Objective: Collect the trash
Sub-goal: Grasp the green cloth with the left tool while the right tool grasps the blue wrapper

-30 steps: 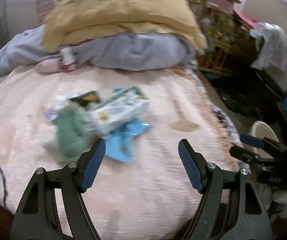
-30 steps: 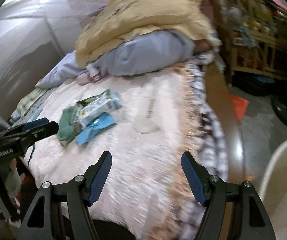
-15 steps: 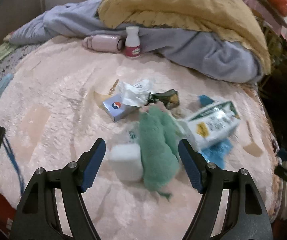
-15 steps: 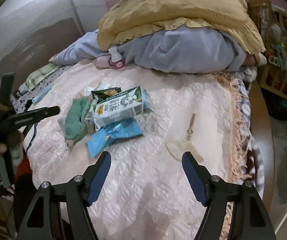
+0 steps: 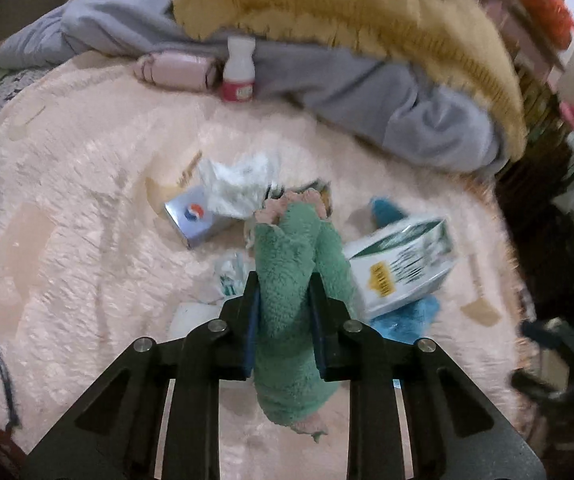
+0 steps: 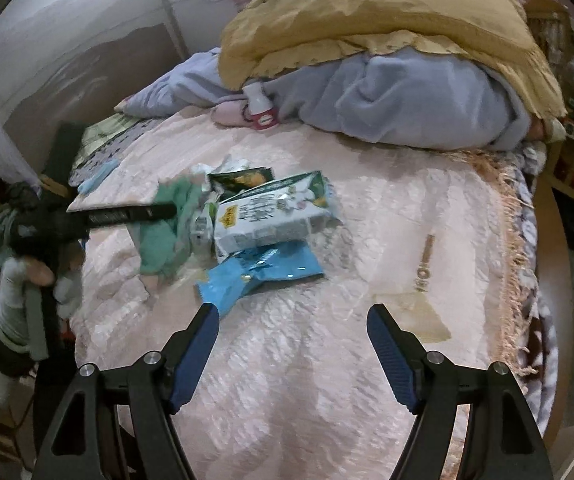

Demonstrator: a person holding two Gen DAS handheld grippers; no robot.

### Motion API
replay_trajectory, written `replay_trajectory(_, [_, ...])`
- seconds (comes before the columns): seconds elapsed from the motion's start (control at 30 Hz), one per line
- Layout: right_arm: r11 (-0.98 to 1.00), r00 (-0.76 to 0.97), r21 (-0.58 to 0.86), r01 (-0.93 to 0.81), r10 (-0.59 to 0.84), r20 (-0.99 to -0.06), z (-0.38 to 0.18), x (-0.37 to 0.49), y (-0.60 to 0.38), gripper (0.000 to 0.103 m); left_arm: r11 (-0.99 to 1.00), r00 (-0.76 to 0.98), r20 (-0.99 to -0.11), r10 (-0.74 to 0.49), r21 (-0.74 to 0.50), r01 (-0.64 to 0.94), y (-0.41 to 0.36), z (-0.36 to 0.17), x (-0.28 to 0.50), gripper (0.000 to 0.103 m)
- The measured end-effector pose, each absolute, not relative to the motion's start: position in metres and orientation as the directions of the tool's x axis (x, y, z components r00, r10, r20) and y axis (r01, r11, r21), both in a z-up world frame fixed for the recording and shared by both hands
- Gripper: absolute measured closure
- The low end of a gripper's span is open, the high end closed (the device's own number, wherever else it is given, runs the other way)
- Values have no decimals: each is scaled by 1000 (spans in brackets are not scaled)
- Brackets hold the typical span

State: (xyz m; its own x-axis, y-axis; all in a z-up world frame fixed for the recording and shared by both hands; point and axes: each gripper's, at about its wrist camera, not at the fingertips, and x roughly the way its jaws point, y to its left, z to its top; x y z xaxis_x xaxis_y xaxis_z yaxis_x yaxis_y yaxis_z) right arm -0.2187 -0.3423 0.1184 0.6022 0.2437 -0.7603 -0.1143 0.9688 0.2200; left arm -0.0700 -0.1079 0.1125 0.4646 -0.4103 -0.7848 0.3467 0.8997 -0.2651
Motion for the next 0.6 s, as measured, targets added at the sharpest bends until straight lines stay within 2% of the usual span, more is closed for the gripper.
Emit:
replay_trajectory(0.17, [964,590,202,-175,267,-762,124,-209,-323,29,880,461,-759,-461,-322,350,-85,141,-73,83])
replay_trajectory(0.4, [958,568,198,-207,283,-773,119,-207,-311,29,812,369,-732,-573,-445,379,-85,141,-78,83])
replay_trajectory(0.53, [958,566,200,-205,283,-774,118,-211,-314,29,811,360,-744,-562,-412,415,-99,138,-87,82])
replay_trajectory(0.6, [959,568,202,-197,279,-774,117,-214,-317,28,812,350,-753,-558,-407,418,-103,133,-88,79])
